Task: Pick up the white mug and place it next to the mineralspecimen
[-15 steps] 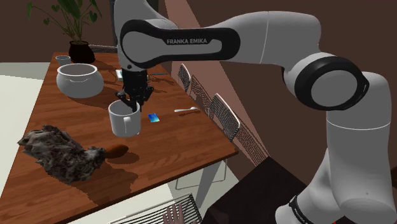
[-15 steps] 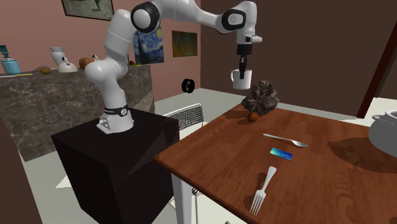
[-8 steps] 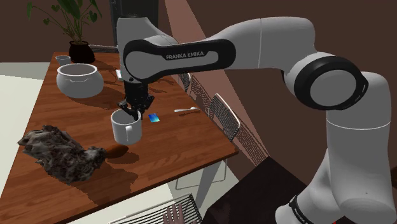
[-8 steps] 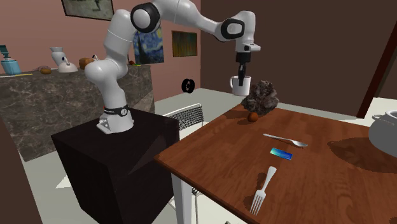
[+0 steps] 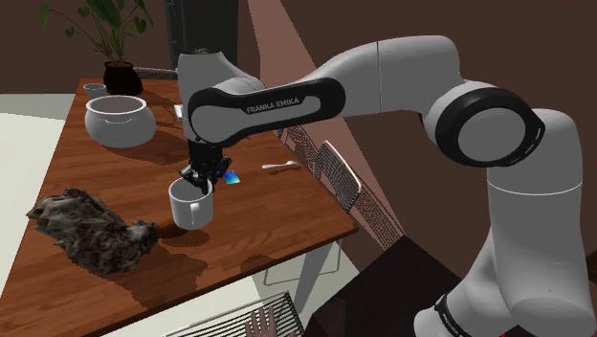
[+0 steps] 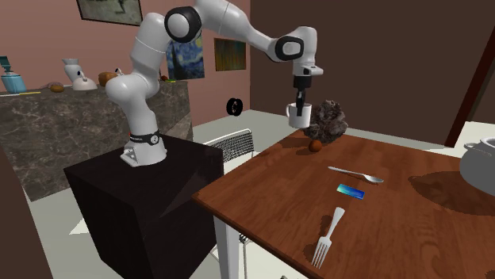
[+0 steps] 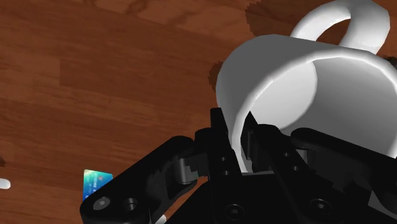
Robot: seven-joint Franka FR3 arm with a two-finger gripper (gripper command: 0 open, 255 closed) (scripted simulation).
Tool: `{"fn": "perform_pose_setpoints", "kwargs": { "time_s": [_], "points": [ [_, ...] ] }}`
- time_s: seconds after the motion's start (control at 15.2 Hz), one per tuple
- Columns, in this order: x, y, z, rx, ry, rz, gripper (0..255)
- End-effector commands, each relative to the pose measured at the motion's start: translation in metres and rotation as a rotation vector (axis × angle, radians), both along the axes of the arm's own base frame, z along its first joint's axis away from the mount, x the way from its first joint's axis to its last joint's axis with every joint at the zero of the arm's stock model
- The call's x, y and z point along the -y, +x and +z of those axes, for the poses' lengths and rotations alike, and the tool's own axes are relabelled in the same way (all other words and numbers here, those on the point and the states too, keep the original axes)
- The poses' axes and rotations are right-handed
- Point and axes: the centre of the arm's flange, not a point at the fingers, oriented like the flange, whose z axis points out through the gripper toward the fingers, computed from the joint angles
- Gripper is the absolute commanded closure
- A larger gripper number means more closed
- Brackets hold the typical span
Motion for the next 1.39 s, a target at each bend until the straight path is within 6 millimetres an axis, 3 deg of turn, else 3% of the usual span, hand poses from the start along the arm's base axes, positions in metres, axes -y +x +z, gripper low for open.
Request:
{"fn": "perform_pose_setpoints", "kwargs": {
  "time_s": [0.0,1.32],
  "points": [
    [-0.001,0.001,-0.009,0.001,0.001,0.0,255],
    [-0.001,0.001,-0.115,0.001,0.001,0.0,255]
  ]
}}
